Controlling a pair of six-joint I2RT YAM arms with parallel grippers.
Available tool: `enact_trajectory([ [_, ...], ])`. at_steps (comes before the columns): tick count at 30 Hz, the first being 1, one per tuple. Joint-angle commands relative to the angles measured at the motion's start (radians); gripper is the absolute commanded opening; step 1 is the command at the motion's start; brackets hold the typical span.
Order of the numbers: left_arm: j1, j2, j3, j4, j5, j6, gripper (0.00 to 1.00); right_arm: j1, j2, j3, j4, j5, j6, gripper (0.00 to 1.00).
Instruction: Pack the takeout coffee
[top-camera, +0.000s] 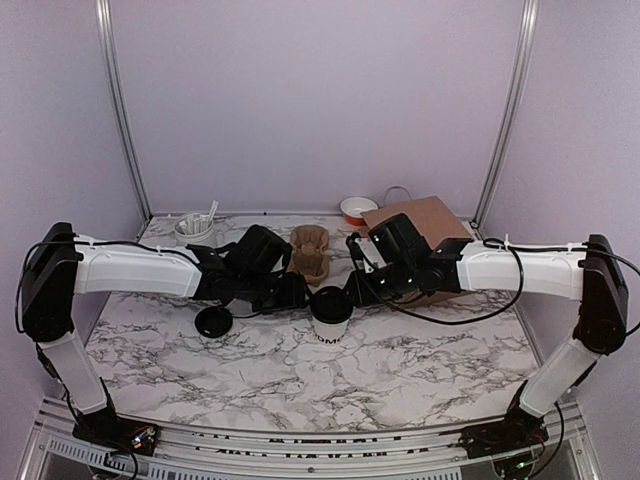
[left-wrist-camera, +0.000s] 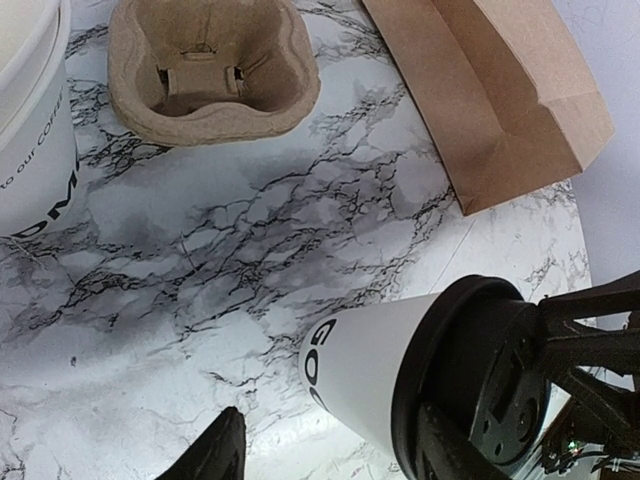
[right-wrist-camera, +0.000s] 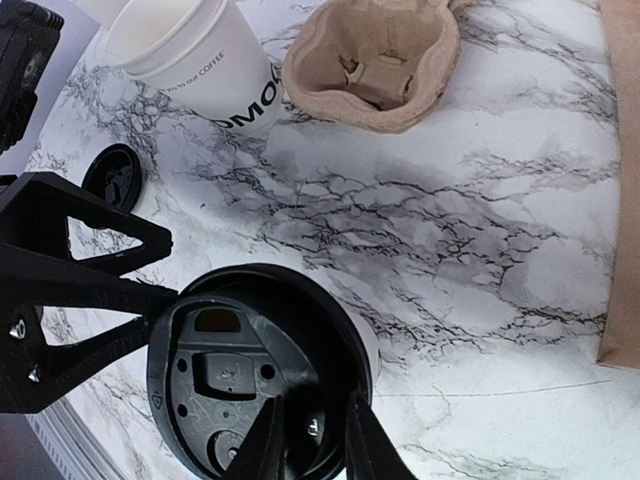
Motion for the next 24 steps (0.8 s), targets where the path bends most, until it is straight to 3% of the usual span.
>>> enact_trajectory([
  [1, -0.015, 0.038, -0.066, -0.061, -0.006, -0.007, 0.58, 0.013, 0.003, -0.032, -0.011, -0.005, 0.013, 0.20],
  [24, -0.052, -0.013, -0.079, -0.077, -0.029, -0.017, 0.58, 0.012, -0.008, 0.000, -0.016, 0.007, 0.008, 0.20],
])
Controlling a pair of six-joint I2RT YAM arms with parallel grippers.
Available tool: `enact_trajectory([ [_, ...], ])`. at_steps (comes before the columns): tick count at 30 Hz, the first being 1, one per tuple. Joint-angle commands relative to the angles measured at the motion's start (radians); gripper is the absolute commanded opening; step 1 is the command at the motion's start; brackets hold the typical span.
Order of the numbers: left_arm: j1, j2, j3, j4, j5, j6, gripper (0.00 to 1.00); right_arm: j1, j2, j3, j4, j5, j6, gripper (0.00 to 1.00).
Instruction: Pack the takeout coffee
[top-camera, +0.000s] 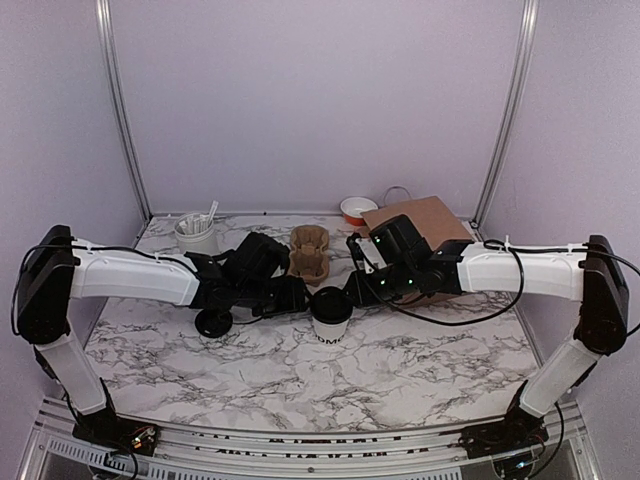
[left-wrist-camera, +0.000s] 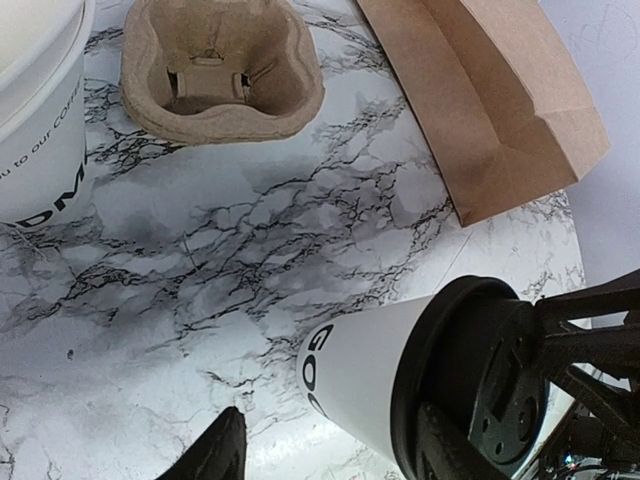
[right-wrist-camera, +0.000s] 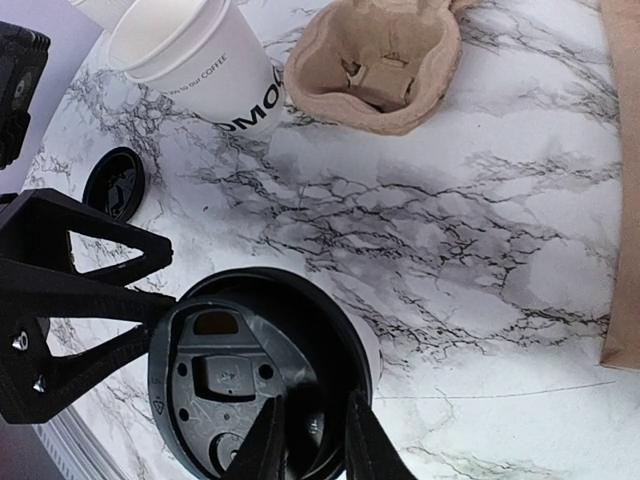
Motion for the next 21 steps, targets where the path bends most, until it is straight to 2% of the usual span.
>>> enact_trajectory([
  [1, -0.025, 0.008, -0.013, -0.155, 0.022, 0.026, 0.58, 0.011, -0.001, 0.023, -0.042, 0.007, -0.003, 0.20],
  [21, -0.036, -0.064, 0.024, -0.192, -0.006, 0.033, 0.58, 0.011, 0.028, 0.150, -0.106, 0.028, -0.061, 0.25],
])
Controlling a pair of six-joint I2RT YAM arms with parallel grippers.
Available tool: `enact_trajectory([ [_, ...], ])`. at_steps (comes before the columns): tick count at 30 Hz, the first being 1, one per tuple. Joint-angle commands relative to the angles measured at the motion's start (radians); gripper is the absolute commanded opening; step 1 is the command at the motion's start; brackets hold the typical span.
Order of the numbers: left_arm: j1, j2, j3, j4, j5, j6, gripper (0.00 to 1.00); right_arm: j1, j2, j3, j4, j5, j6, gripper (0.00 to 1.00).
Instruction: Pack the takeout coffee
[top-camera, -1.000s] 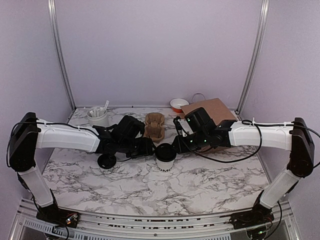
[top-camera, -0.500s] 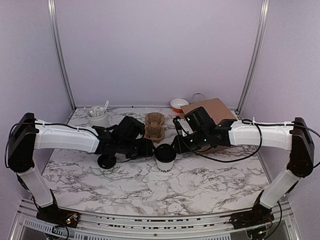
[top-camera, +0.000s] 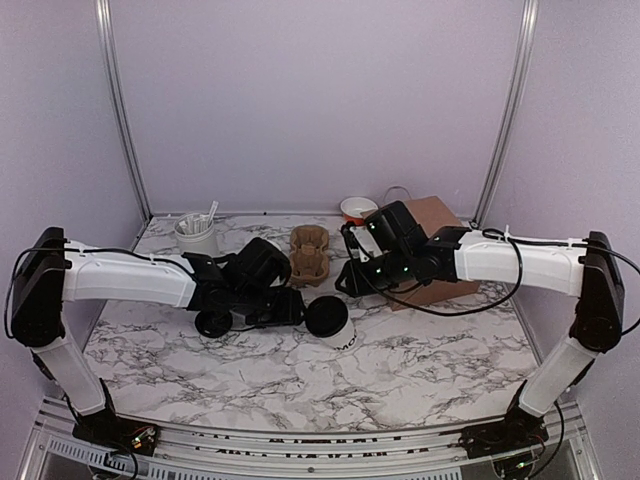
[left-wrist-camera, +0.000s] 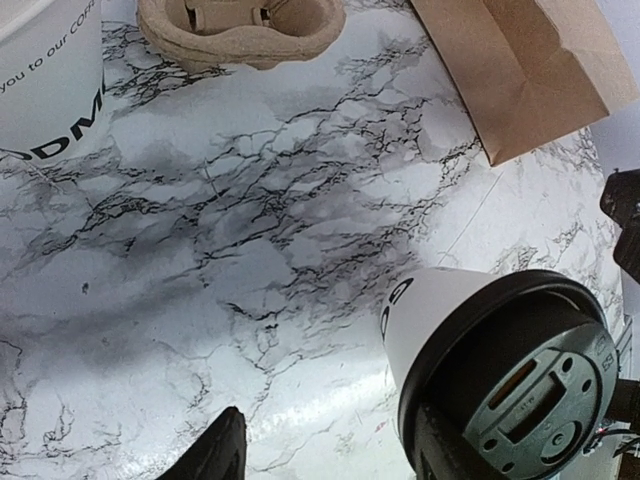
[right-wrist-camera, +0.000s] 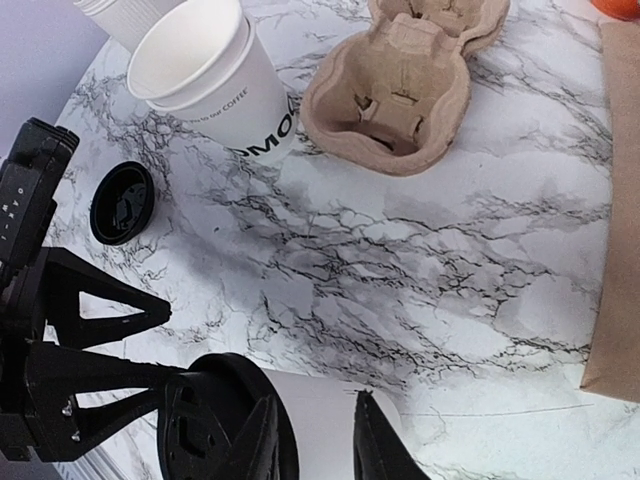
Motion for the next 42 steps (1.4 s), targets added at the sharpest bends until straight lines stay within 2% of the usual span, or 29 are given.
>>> enact_trajectory([
  [1, -0.005, -0.034, 0.023, -0.047, 0.000, 0.018, 0.58, 0.009, -0.005, 0.033, -0.036, 0.017, -0.019, 0.25],
  [9, -0.005, -0.017, 0.062, -0.052, 0.013, 0.034, 0.58, 0.011, -0.084, -0.056, -0.034, 0.011, 0.006, 0.32],
  [23, -0.017, 0.013, 0.122, -0.054, 0.032, 0.049, 0.59, 0.010, -0.164, -0.182, -0.020, 0.019, 0.073, 0.33],
  [32, -0.023, -0.007, 0.118, -0.066, 0.027, 0.054, 0.59, 0.010, -0.116, -0.155, -0.018, 0.014, 0.068, 0.33],
  [42, -0.049, -0.115, 0.020, -0.069, 0.044, 0.071, 0.59, 0.010, -0.152, -0.141, -0.041, 0.052, 0.069, 0.33],
])
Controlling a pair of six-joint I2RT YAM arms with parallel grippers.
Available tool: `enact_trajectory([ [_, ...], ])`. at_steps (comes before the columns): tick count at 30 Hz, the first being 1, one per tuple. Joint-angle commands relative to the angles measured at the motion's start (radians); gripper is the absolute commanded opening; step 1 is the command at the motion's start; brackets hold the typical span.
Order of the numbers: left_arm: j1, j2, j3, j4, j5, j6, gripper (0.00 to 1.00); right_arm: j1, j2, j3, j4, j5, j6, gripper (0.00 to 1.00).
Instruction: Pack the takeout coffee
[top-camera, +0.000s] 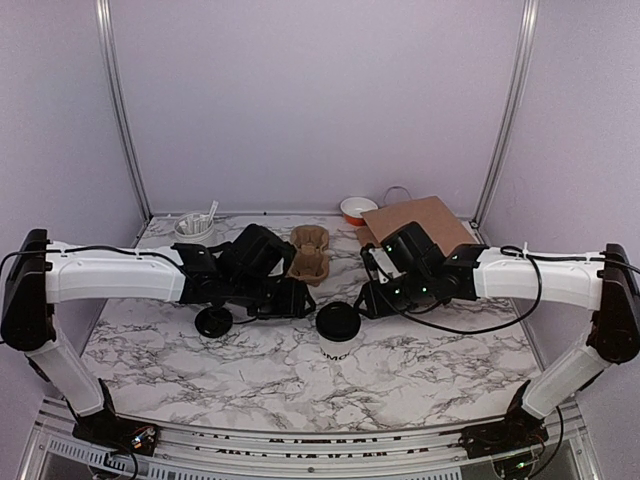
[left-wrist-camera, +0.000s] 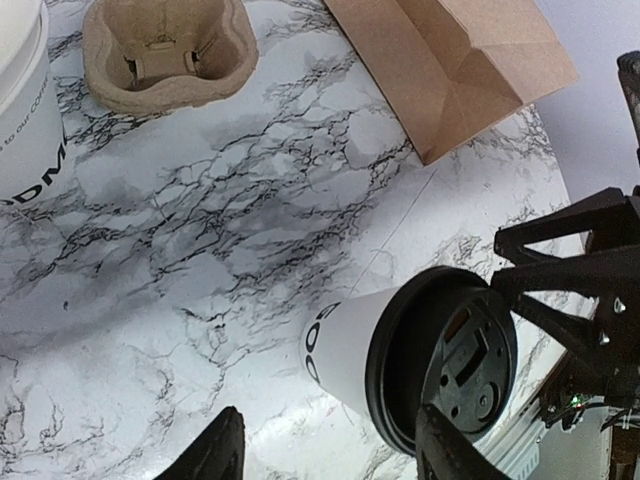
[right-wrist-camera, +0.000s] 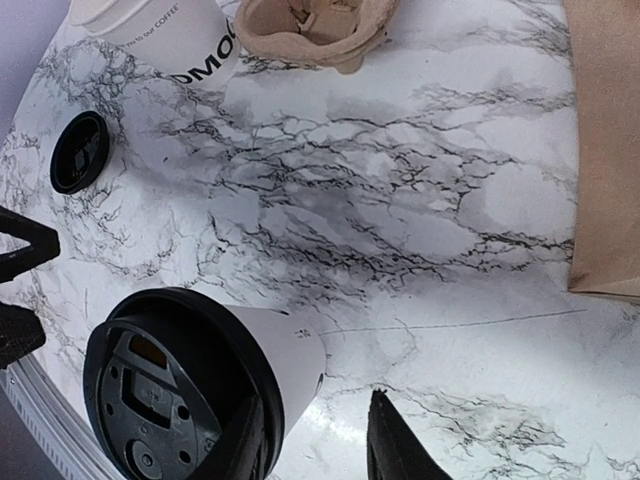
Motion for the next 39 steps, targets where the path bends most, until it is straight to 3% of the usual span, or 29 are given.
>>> enact_trajectory([
  [1, -0.033, -0.070, -0.050, -0.029, 0.014, 0.019, 0.59, 0.010, -0.030, 0.041, -0.006, 0.030, 0.007, 0.34],
  [11, -0.097, -0.040, -0.054, -0.014, 0.017, -0.012, 0.59, 0.041, -0.046, 0.060, -0.027, 0.007, -0.024, 0.39],
  [20, -0.097, -0.004, -0.029, -0.013, 0.028, -0.008, 0.59, 0.049, -0.057, 0.066, -0.061, 0.057, -0.019, 0.41],
  [39, -0.098, 0.042, 0.019, -0.015, 0.034, -0.001, 0.59, 0.074, -0.053, 0.046, -0.046, 0.012, -0.046, 0.42],
])
